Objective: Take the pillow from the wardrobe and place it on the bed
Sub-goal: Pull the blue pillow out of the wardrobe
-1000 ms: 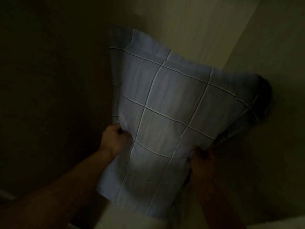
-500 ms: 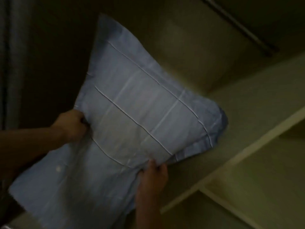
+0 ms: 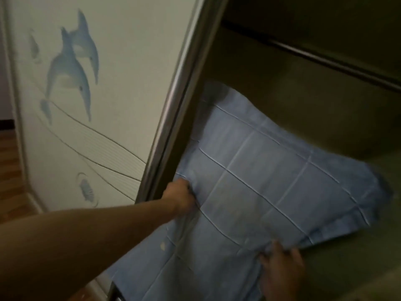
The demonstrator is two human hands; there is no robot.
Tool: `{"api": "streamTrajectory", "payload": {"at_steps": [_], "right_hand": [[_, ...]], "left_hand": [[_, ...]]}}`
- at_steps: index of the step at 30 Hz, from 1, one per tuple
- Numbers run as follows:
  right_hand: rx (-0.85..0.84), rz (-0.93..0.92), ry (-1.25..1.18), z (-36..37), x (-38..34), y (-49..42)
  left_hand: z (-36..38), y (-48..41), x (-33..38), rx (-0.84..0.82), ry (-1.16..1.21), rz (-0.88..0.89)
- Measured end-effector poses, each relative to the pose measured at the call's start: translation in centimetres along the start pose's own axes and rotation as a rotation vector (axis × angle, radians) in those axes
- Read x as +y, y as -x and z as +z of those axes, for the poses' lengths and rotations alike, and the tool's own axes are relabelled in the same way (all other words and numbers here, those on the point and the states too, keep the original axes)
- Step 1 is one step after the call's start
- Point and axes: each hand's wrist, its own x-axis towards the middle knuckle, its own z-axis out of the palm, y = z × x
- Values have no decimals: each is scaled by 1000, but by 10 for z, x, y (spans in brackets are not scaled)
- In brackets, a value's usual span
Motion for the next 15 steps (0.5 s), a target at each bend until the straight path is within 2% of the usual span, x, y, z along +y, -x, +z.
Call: {"api": "streamTrajectory", "payload": {"at_steps": [1, 3, 4, 10, 15], "right_hand": [[-40, -4, 8, -10, 13, -1], [101, -78, 57, -14, 18, -5], [118, -100, 34, -12, 15, -1], [37, -112, -72, 0, -2, 5], [43, -144, -78, 3, -30, 16]], "left_hand": [[-4, -2, -1, 13, -2, 10], [-11, -1, -1, 28, 22, 27], [-17, 1, 0, 34, 29, 40], [-54, 19, 18, 96, 45, 59], [-78, 38, 35, 115, 67, 119]]}}
